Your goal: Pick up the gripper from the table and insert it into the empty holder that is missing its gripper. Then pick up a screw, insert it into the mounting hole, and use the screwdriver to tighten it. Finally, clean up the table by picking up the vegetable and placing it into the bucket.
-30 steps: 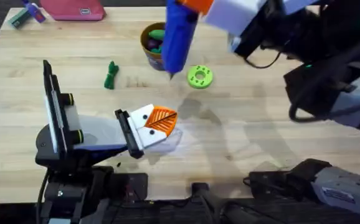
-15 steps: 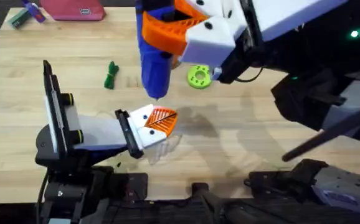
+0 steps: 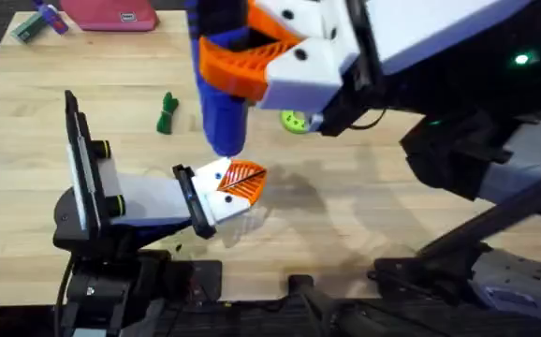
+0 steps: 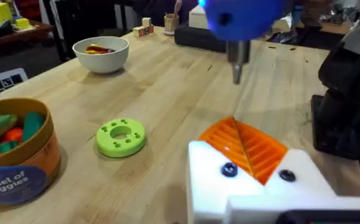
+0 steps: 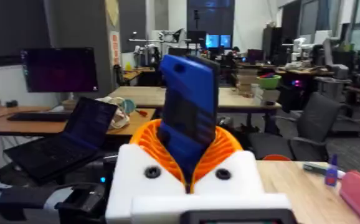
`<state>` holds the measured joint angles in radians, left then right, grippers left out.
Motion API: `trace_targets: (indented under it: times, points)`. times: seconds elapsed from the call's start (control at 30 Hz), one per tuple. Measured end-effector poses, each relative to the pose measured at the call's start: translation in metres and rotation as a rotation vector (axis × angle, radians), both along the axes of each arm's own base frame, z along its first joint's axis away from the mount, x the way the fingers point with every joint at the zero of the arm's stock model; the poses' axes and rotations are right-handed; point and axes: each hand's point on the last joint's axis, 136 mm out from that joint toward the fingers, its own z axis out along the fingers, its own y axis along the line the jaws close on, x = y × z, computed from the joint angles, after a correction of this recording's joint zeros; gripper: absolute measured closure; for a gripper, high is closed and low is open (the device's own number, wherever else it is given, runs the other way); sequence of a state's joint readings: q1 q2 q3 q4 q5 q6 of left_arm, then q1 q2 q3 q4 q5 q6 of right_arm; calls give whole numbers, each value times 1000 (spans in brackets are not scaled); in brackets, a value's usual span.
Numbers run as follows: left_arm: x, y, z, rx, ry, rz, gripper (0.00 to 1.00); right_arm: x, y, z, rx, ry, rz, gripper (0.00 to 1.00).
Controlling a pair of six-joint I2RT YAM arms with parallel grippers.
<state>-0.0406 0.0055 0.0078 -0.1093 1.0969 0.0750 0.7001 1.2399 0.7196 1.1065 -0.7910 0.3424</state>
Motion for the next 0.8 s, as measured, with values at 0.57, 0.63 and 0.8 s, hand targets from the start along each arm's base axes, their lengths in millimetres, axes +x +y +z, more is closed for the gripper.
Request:
trace_targets:
  times: [0.57, 0.63, 0.8]
  points:
    - [-1, -1, 0, -1, 2, -8, 995, -7, 17, -20, -51, -14, 60, 978]
    - [-1, -1, 0, -1, 2, -8, 995, -7, 18, -21, -52, -20, 62, 978]
    - [-2, -1, 0, -1, 2, -9, 995, -9, 28, -32, -73, -15, 82, 978]
